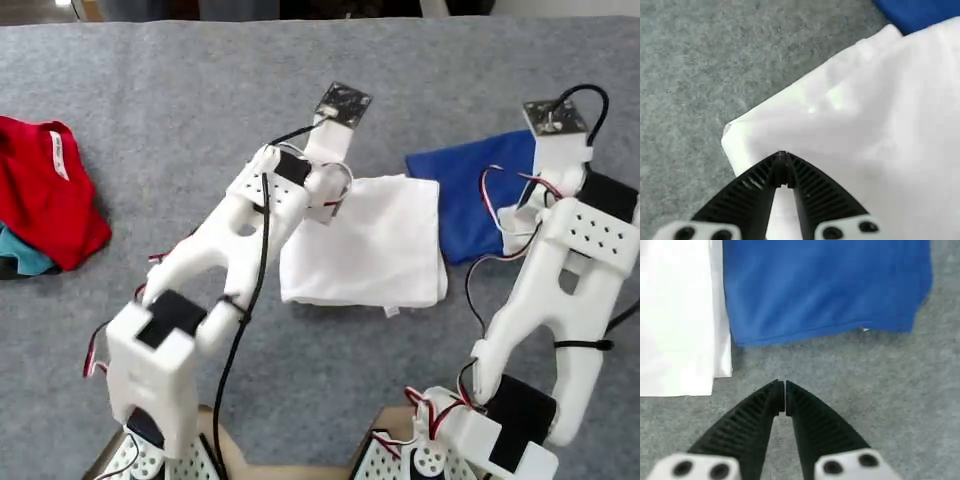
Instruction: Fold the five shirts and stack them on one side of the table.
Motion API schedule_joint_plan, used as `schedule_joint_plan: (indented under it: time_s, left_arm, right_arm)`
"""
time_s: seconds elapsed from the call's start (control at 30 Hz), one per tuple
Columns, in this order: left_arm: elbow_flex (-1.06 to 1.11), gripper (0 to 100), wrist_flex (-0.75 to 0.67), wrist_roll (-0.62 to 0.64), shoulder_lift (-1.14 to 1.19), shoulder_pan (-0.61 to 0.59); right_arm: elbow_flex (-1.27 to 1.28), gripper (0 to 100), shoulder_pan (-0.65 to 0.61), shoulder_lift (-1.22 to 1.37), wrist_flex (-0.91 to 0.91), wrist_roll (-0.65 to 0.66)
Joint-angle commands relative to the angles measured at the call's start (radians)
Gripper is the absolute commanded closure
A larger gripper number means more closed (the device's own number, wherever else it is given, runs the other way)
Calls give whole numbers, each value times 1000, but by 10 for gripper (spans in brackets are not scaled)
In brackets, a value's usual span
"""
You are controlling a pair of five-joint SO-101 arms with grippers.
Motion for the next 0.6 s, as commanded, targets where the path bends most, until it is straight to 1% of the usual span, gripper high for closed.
schedule_joint_plan:
  time_s: [0.0,0.1,0.17,0.27,0.43,0.57]
  left_arm:
    - [-59,972,-66,-2,95,-85]
    - [-107,972,-63,-8,180,-122]
    - [-117,972,-63,-46,216,-137]
    - [-117,973,-61,-61,216,-157]
    - [-108,973,-55,-60,103,-150]
    - [-119,973,12,-60,-35,-147]
  right_arm:
    - [64,984,17,-38,-54,5]
    - [116,984,23,-38,-94,9]
    - [130,984,25,-38,-107,9]
    - [128,984,21,-38,-109,9]
    - [128,984,-8,-38,-109,11]
    - [133,984,-69,-62,-61,9]
